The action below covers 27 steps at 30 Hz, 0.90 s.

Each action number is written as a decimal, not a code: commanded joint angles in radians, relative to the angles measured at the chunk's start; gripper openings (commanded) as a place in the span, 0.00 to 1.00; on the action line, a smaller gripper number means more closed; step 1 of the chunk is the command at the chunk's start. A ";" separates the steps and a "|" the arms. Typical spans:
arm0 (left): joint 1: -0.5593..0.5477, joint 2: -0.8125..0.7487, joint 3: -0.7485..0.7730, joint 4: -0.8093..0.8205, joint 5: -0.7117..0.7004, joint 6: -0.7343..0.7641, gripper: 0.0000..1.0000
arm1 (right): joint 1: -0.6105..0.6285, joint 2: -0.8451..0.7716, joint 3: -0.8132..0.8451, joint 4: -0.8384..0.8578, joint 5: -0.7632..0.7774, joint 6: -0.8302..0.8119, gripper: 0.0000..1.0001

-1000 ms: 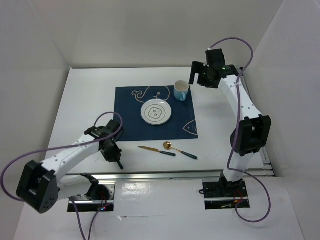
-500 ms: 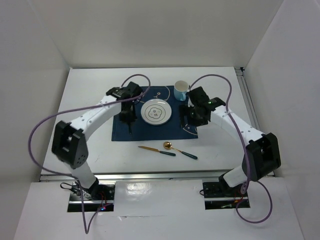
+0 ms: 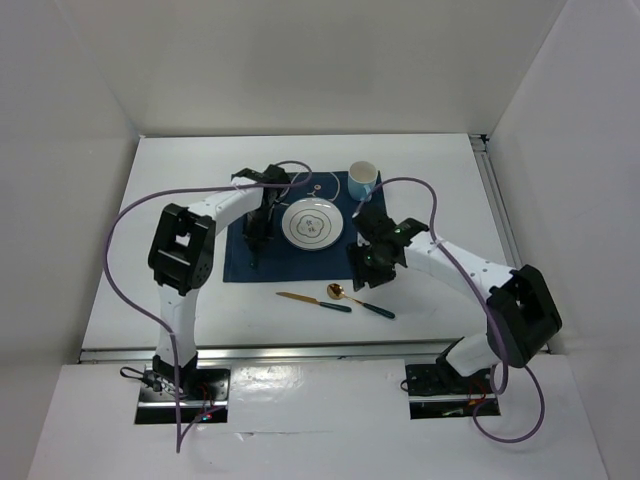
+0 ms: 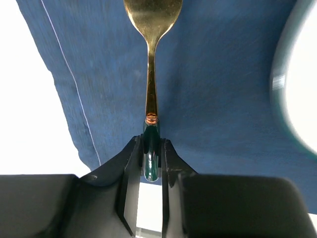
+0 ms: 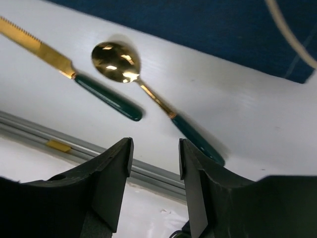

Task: Set the dinner table for one person

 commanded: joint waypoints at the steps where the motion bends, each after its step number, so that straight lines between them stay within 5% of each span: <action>1: -0.002 0.018 0.096 -0.012 0.007 0.044 0.00 | 0.067 0.024 0.013 0.036 -0.058 -0.009 0.54; 11: -0.002 0.126 0.165 -0.046 -0.019 0.044 0.02 | 0.248 0.165 0.054 0.101 0.022 -0.068 0.67; 12: -0.002 0.126 0.165 -0.055 -0.008 0.044 0.09 | 0.248 0.174 0.054 0.101 0.022 -0.080 0.67; 13: -0.002 0.126 0.148 -0.055 -0.008 0.044 0.26 | 0.258 0.174 0.054 0.114 0.022 -0.080 0.67; 16: -0.002 0.094 0.127 -0.032 0.013 0.055 0.35 | 0.268 0.192 0.065 0.124 0.048 -0.091 0.67; 21: -0.002 0.052 0.105 -0.041 0.013 0.046 0.65 | 0.288 0.226 0.096 0.142 0.057 -0.101 0.68; 27: -0.002 -0.014 0.155 -0.092 0.013 0.036 0.83 | 0.308 0.286 0.106 0.184 0.075 -0.121 0.68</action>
